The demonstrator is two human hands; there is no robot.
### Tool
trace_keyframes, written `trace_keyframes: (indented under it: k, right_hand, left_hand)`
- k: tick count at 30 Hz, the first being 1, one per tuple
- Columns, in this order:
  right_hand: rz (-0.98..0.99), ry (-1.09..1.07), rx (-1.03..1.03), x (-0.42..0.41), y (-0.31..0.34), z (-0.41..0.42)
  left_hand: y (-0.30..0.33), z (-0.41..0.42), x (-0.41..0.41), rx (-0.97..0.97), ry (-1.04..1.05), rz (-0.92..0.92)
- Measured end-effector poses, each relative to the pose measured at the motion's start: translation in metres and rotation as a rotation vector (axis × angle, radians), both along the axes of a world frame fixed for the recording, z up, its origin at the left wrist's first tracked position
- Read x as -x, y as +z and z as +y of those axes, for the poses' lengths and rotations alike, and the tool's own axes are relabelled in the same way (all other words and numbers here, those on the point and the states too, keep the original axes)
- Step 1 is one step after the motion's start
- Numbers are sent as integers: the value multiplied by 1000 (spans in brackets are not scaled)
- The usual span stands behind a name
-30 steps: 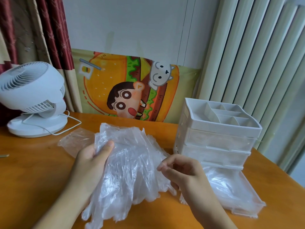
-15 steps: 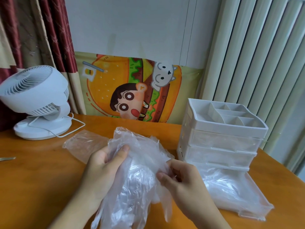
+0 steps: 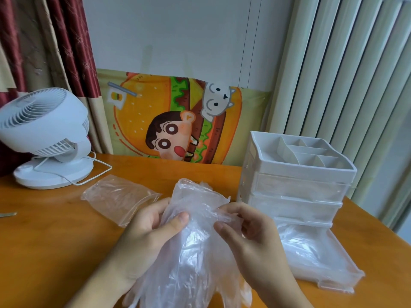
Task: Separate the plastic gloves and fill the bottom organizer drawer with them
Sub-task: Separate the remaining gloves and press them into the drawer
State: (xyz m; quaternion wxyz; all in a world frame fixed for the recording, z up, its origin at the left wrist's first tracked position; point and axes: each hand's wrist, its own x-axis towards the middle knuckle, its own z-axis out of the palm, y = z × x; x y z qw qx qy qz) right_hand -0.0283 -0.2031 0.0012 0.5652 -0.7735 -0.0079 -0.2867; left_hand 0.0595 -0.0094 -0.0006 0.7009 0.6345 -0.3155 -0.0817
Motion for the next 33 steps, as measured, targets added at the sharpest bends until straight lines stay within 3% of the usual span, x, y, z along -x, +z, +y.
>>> trace_keyframes:
  k: [9,18,26,33]
  right_hand:
    - [-86,-110,196,4,5,2]
    - [-93,-83,375,7,8,2]
    - [-16,-99,218,5,6,1]
    - [-11,-116,-88,0,1,-5]
  left_hand:
    - [8,3,4,-50,-74,109]
    - [6,1,6,-77,-62,127]
    - [7,0,7,-41,-129,119]
    - [5,-1,7,-66,-116,148]
